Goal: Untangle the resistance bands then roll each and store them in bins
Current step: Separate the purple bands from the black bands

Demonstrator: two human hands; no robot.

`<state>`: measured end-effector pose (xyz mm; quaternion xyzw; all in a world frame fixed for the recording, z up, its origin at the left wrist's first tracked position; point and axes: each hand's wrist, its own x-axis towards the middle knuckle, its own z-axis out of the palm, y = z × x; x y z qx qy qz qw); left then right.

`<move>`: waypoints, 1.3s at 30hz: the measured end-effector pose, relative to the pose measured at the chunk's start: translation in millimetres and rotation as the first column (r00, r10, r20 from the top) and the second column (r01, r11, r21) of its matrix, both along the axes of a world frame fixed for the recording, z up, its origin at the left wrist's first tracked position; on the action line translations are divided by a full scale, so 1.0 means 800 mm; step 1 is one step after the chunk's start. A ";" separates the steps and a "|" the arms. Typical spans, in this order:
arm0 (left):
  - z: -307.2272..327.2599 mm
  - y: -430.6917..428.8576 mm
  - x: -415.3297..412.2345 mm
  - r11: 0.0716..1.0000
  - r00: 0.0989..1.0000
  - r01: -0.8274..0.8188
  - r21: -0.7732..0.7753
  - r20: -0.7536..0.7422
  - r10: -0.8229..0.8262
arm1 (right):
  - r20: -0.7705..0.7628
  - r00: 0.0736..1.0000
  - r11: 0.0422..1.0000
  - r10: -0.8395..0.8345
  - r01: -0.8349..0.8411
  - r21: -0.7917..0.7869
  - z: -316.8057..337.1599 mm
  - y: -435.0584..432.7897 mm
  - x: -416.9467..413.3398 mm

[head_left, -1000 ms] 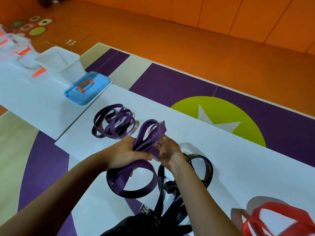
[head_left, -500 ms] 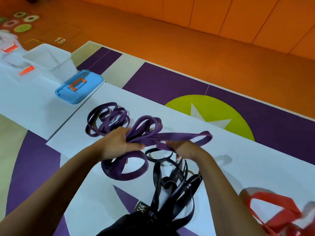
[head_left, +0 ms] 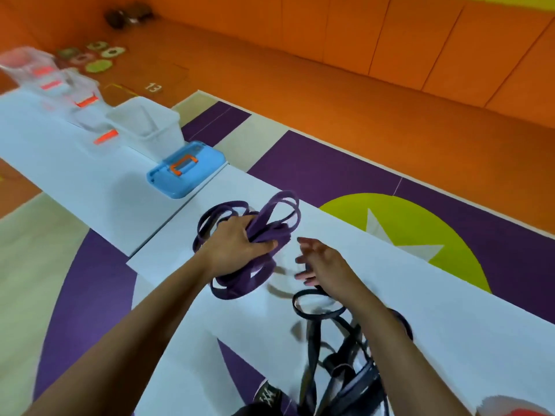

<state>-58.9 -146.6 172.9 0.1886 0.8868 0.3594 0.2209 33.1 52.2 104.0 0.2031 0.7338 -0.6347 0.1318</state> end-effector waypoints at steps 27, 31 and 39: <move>-0.238 -0.125 -0.173 0.783 0.987 -0.063 -0.618 -0.158 -0.044 | 0.224 0.969 0.885 0.103 -0.192 0.425 -0.130 -0.088 -0.183; -0.231 -0.118 -0.175 0.791 0.979 -0.089 -0.605 -0.197 -0.040 | 0.129 0.978 0.834 0.166 -0.209 0.511 -0.123 -0.091 -0.181; -0.213 -0.096 -0.136 0.855 0.850 -0.152 -0.496 -0.508 -0.143 | 0.138 0.986 0.892 0.089 -0.140 0.430 -0.116 -0.080 -0.126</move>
